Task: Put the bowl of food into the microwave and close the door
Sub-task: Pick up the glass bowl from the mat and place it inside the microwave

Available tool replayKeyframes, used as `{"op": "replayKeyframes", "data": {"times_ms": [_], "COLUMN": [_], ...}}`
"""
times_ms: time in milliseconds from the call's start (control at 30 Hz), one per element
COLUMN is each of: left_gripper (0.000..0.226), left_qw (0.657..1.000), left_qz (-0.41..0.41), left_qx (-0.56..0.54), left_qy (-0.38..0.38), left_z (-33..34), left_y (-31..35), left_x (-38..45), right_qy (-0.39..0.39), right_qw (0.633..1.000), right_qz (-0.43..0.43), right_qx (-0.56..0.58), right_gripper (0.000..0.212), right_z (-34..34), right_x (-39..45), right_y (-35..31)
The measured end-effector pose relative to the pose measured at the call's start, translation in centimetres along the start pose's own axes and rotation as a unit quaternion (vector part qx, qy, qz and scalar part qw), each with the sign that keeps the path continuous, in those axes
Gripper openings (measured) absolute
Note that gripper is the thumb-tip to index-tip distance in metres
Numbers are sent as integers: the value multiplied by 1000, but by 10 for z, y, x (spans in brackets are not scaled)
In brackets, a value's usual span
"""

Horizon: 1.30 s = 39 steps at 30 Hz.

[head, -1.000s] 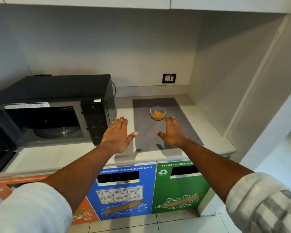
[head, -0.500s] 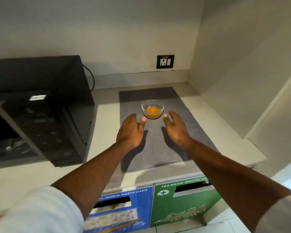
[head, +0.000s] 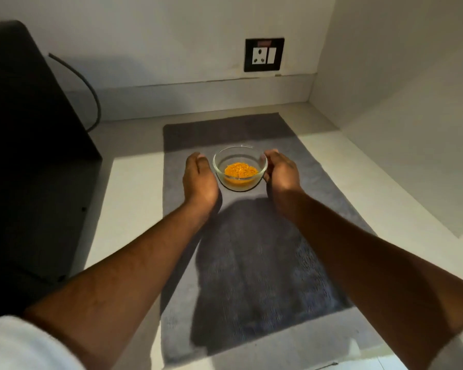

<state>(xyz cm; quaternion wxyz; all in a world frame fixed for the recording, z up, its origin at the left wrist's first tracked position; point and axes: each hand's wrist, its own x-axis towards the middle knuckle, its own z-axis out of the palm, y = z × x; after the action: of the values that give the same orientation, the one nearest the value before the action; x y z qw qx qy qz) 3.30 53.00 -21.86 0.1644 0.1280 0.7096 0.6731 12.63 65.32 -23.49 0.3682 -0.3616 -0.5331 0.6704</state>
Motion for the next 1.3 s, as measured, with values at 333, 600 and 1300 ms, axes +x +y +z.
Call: {"op": "replayKeyframes", "data": {"times_ms": [333,600,1300], "left_gripper": [28,43,40], "left_qw": [988,989,993], "left_qz": [-59,-50,-73], "left_qx": [-131,-128,-81], "left_qy": [-62,-58,-44], "left_z": [38,38,-77], "left_y": [-13,-5,48], "left_x": [42,19,-204], "right_qy": [-69,-69,-52], "right_qw": [992,993,980], "right_qz": [61,51,130], "right_qx": [84,84,144], "right_gripper": [41,33,41], "right_z": [25,17,-13], "right_x": [32,12,-234], "right_y": [-2,-2,-51]}}
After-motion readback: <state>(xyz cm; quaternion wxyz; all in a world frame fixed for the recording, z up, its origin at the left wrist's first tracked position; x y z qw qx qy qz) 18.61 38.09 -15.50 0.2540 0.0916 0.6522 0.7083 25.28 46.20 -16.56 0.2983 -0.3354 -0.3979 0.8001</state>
